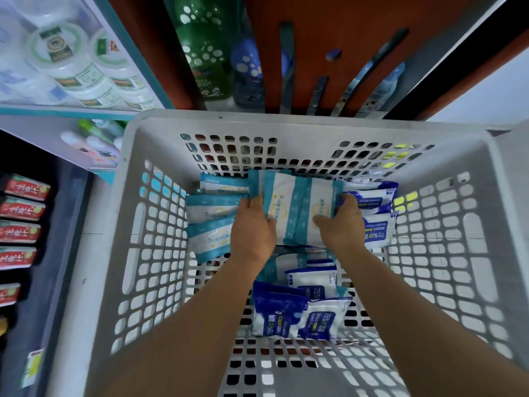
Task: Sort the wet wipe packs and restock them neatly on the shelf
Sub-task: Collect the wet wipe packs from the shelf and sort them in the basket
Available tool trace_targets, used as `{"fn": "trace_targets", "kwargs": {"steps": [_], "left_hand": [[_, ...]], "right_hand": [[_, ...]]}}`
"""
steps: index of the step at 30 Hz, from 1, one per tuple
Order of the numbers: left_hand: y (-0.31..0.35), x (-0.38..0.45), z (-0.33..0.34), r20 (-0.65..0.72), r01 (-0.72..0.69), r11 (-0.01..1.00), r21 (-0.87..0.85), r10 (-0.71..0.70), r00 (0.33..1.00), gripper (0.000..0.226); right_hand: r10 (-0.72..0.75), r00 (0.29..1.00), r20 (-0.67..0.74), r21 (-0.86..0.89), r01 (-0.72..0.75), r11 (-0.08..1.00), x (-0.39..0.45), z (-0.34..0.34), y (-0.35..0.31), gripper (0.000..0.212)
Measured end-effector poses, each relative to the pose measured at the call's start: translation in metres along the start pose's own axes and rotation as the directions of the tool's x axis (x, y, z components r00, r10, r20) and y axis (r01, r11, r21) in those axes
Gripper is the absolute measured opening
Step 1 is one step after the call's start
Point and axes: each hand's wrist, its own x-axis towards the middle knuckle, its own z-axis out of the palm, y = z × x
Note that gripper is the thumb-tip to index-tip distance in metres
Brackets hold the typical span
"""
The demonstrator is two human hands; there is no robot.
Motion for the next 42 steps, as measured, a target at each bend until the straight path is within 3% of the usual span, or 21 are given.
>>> {"fn": "trace_targets", "kwargs": {"steps": [4, 6, 10, 15, 19, 22, 26, 29, 31, 34, 38, 42], "left_hand": [[0.004, 0.002, -0.006, -0.056, 0.068, 0.991, -0.113, -0.075, 0.996, 0.019], [0.007, 0.003, -0.01, -0.117, 0.095, 0.988, -0.124, -0.109, 0.987, 0.017], [0.011, 0.007, -0.015, -0.161, 0.173, 0.97, -0.17, -0.201, 0.966, 0.02], [0.021, -0.001, -0.013, 0.011, 0.125, 0.962, -0.244, -0.126, 0.992, 0.016], [0.029, -0.009, -0.014, 0.077, 0.185, 0.923, -0.339, -0.169, 0.983, 0.027], [0.027, -0.017, -0.024, 0.151, 0.21, 0.875, -0.437, -0.159, 0.976, 0.023], [0.008, -0.017, -0.042, 0.09, 0.155, 0.945, -0.288, -0.134, 0.987, 0.019], [-0.012, -0.012, -0.064, 0.003, 0.105, 0.994, 0.011, -0.105, 0.994, 0.02], [-0.022, -0.011, -0.073, 0.072, 0.063, 0.961, 0.268, -0.085, 0.994, 0.029], [-0.037, -0.019, -0.066, 0.237, -0.083, 0.803, 0.59, -0.074, 0.969, 0.05], [-0.054, -0.017, -0.049, 0.282, -0.181, 0.678, 0.713, -0.041, 0.959, 0.054], [-0.063, -0.011, -0.04, 0.231, -0.186, 0.676, 0.713, 0.025, 0.973, 0.057]], "right_hand": [[-0.057, 0.998, 0.024, 0.09, 0.055, 0.994, -0.004, -0.011, 0.001, 0.019], [-0.075, 0.996, 0.041, 0.19, 0.065, 0.98, -0.007, -0.017, -0.002, 0.011], [-0.067, 0.996, 0.053, 0.302, 0.048, 0.952, -0.013, -0.026, -0.005, 0.013], [-0.08, 0.99, 0.116, 0.331, 0.037, 0.943, -0.018, -0.023, -0.009, 0.011], [-0.051, 0.979, 0.198, 0.409, -0.035, 0.912, -0.028, -0.004, -0.018, 0.013], [-0.065, 0.976, 0.208, 0.429, -0.032, 0.903, -0.032, 0.009, -0.024, 0.015], [-0.171, 0.953, 0.249, 0.31, 0.089, 0.947, -0.034, 0.018, -0.03, 0.019], [-0.22, 0.96, 0.176, 0.045, 0.215, 0.976, -0.024, 0.015, -0.026, 0.038], [-0.21, 0.964, 0.166, -0.16, 0.236, 0.959, -0.015, 0.013, -0.018, 0.045], [-0.175, 0.961, 0.214, -0.298, 0.235, 0.925, -0.009, 0.016, -0.011, 0.05], [-0.162, 0.97, 0.182, -0.32, 0.215, 0.923, -0.009, 0.018, -0.011, 0.057], [-0.143, 0.976, 0.165, -0.316, 0.19, 0.93, -0.008, 0.016, -0.008, 0.064]]}}
